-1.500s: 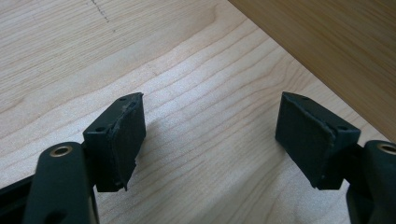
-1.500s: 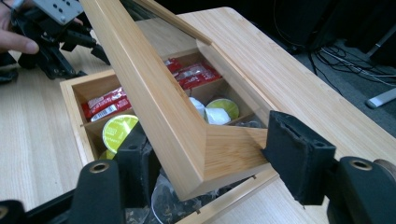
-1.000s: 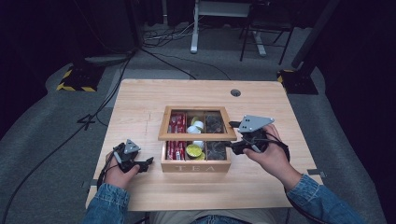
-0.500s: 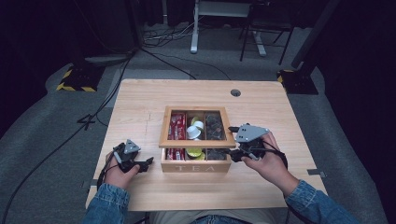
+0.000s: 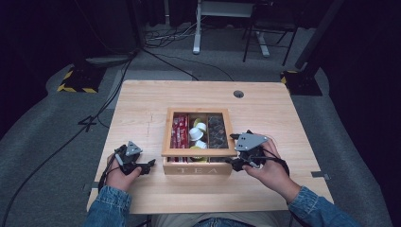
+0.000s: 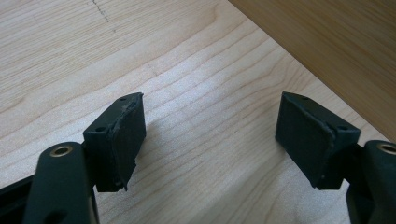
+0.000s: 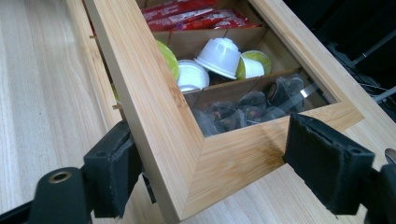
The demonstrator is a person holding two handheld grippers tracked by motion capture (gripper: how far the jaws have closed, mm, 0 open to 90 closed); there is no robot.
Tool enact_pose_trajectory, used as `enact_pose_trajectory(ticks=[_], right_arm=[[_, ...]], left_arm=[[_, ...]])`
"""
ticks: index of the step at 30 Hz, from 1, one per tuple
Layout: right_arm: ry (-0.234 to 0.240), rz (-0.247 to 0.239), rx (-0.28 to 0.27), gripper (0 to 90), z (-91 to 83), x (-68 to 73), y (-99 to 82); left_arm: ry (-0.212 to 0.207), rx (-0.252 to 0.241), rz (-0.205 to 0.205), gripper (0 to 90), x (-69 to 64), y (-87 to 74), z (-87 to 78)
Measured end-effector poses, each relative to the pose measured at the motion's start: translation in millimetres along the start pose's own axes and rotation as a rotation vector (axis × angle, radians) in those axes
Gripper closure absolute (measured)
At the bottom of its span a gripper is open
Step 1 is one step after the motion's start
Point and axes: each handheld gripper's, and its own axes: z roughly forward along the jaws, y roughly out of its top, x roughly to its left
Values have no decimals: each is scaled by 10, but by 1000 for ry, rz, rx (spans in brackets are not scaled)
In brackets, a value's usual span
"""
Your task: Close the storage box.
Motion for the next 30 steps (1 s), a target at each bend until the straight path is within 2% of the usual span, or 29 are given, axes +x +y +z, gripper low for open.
enact_pose_trajectory(ticks=[8, 13, 23, 24, 25, 26, 27, 29, 30], right_arm=[[12, -11, 19, 197, 33, 52, -35], [39, -5, 33, 198, 53, 83, -53], [41, -50, 83, 195, 106, 122, -61], [59, -41, 88, 235, 115, 129, -66], [110, 16, 62, 315, 111, 126, -77], [136, 50, 48, 294, 106, 122, -82], [129, 52, 48, 261, 97, 118, -80], [106, 36, 52, 258, 85, 118, -81], [116, 49, 48, 258, 87, 114, -88]], left_arm=[[0, 0, 0, 248, 0, 0, 0], [0, 0, 0, 248, 0, 0, 0], [0, 0, -1, 248, 1, 0, 0], [0, -3, -2, 248, 1, -1, 3], [1, -3, -3, 246, -1, 0, 4], [-1, -1, -3, 246, 0, 2, 3], [-1, -2, -4, 246, 0, 2, 4], [1, -1, -2, 245, 0, 3, 4], [0, -2, -4, 245, -1, 3, 6]])
